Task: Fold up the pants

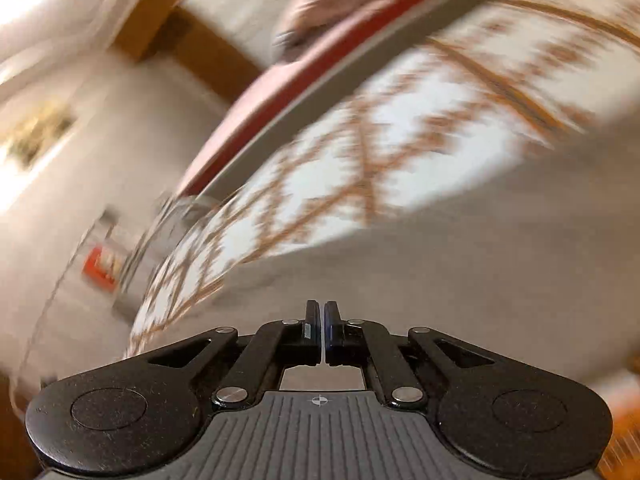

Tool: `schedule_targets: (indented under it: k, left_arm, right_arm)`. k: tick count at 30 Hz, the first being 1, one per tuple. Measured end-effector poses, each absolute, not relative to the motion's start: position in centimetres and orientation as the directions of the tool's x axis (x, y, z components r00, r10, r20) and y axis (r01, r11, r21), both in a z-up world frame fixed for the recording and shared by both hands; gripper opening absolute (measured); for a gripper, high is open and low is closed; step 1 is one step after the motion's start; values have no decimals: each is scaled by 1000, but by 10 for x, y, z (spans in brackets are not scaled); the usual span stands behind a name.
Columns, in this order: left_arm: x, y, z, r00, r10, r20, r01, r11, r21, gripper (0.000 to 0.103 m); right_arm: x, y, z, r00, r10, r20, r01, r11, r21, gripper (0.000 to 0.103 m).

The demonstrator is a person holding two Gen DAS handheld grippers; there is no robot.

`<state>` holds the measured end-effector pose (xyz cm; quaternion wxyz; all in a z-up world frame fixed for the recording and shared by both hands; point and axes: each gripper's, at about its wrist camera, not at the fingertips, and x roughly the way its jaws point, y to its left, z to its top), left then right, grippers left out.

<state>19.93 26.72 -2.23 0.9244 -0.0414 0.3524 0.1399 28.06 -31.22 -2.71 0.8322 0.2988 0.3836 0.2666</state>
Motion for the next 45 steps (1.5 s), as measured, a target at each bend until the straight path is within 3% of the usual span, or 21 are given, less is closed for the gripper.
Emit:
schedule_targets:
  k: [2,3,4,5,6,8,10,13,18,21,22,24,28,29,30,33,36,39,40,43,45]
  left_arm:
    - [212,273,-21,720,223,-657,-276,961,23,90]
    - [220,278,-22,713,223,-665,-276,961,27,90]
    - [227,283,-24,708,203,-676,-262,965,16,90]
    - [231,289,-26,707,188,-682,-254,967,4,90]
    - [234,295,-29,706,181,-684,-253,967,-5,89]
    - [237,309,-33,705,178,-687,-261,965,-17,82]
    - [241,321,-39,693,183,-697,-284,958,-30,78]
    - [246,333,-44,701,145,-698,-285,955,-88,75]
    - [252,340,-46,720,66,-691,-247,955,-166,73]
    - [255,344,-50,719,5,-695,-222,949,-223,64]
    - [256,345,-52,715,-14,-699,-215,947,-239,57]
    - [255,342,-51,712,-20,-702,-206,949,-237,53]
    - [250,343,-52,716,-19,-698,-201,952,-232,42]
    - [248,343,-51,722,-10,-692,-205,952,-227,39]
    - [247,342,-50,735,7,-678,-210,953,-218,39]
    - [247,327,-45,746,77,-661,-198,974,-110,39]
    - [253,325,-57,717,102,-689,-212,974,-77,41]
    - [247,331,-53,735,115,-668,-237,967,-95,50]
    - [242,329,-48,739,142,-658,-250,965,-73,56]
    - [225,315,-19,762,245,-599,-288,957,25,59]
    - [217,303,-5,794,230,-563,-261,965,26,67]
  right_arm:
    - [306,-270,-19,526,700,-483,-327,690,645,7]
    - [318,-248,-17,505,711,-489,-378,691,616,27]
    - [331,-224,-16,486,721,-494,-428,689,585,66]
    - [339,-209,-17,476,728,-493,-459,684,566,78]
    - [347,-195,-19,472,733,-490,-488,680,547,81]
    - [370,-165,-23,432,744,-510,-543,666,512,80]
    - [387,-138,-31,409,736,-539,-582,666,468,63]
    - [406,-109,-45,380,730,-567,-606,660,444,47]
    - [430,-78,-66,322,728,-605,-660,631,408,47]
    - [434,-67,-69,281,715,-640,-708,605,364,47]
    - [430,-67,-66,268,716,-644,-726,589,354,37]
    - [428,-64,-61,205,736,-646,-769,529,358,13]
    - [420,-49,-58,206,680,-704,-826,507,248,13]
    - [420,-47,-57,209,672,-710,-831,505,233,8]
    - [419,-46,-54,238,674,-699,-830,516,214,4]
    - [419,-55,-41,340,696,-633,-784,581,218,3]
    - [416,-46,-72,343,604,-720,-762,626,162,3]
    - [411,-51,-72,387,613,-689,-725,664,183,4]
    - [408,-55,-63,414,617,-669,-712,677,185,4]
    - [389,-85,-34,499,654,-569,-695,694,188,4]
    - [378,-100,-30,506,657,-559,-687,699,199,4]
